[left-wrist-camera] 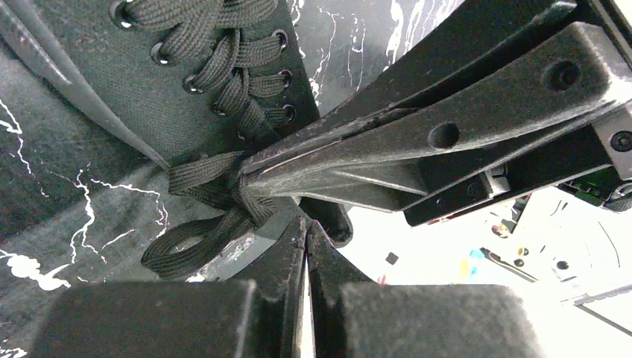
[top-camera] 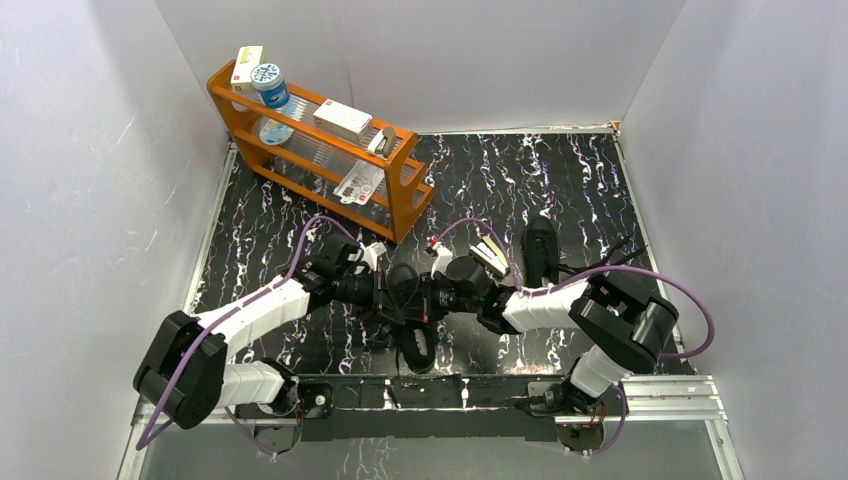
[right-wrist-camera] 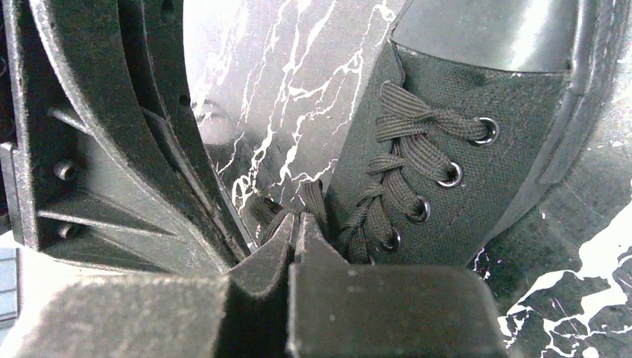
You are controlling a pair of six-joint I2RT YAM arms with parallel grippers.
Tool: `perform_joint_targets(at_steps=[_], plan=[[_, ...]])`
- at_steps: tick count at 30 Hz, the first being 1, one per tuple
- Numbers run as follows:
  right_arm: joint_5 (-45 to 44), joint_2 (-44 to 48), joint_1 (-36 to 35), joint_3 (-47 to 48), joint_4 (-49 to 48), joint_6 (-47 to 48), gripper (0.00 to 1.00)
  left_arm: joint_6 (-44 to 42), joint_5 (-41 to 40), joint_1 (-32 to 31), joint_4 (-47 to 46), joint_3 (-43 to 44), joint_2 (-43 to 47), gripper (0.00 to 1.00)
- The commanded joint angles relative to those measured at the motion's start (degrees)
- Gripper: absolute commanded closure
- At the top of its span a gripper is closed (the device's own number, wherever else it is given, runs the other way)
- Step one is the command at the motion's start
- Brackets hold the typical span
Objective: Tie the shoes
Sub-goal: Cross the shoelace with the shoelace.
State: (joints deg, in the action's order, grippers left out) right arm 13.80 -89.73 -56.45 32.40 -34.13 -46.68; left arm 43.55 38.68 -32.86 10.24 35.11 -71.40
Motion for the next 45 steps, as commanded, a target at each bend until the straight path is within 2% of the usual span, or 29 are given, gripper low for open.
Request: perform_joint_targets(at_steps=[1,3,8,11,18,21,26,34,38,40,45], plan=[[0.5,-0.42,-0.51,-1.73,-4.47,-0.8,1.0,-0.66,-0.24,-0.27,2.94,1.43,2.7,1.0],[0.15,0.74,-0.5,-1.63,-2.68,0.24,1.0,-1.96,-2.53,-0.27,6.74,3.15,5.19,1.0],[0.56,3.73,-0.51,-0.38,4.43,5.75,1.0,-3.64,-7.24,1.99,15.18,4.58,9.24,0.66],[2.56,5.43,-0.5,-0.95,4.68,9.16,1.0,-1.71,-5.68,5.35,14.5,1.89,8.8,0.59],[6.44,5.91,-0.51,-0.44,7.29,15.15,1.0,4.56,-1.99,6.36,4.49,-2.79,3.14,0.58],[6.47,6.08,-0.51,-0.93,7.38,15.88,1.0,2.83,-0.69,6.41,-0.82,-3.33,2.68,0.6],[6.4,5.91,-0.51,-0.61,8.1,16.73,1.0,0.35,1.53,6.32,-1.7,-1.9,-2.26,0.6],[4.43,5.89,-0.51,-0.57,7.87,16.59,1.0,-5.62,0.55,6.22,-4.64,0.51,-3.31,0.52],[4.11,5.89,-0.51,-0.64,7.51,16.21,1.0,-8.54,0.38,6.23,-9.71,0.35,-2.15,0.54],[4.11,5.76,-0.51,-0.55,7.25,16.13,1.0,-8.38,0.5,6.23,-15.14,-1.08,-1.68,0.55],[3.81,5.95,-0.51,-0.33,7.09,15.7,1.0,-8.81,0.49,6.23,-21.61,-2.04,-4.67,0.64]])
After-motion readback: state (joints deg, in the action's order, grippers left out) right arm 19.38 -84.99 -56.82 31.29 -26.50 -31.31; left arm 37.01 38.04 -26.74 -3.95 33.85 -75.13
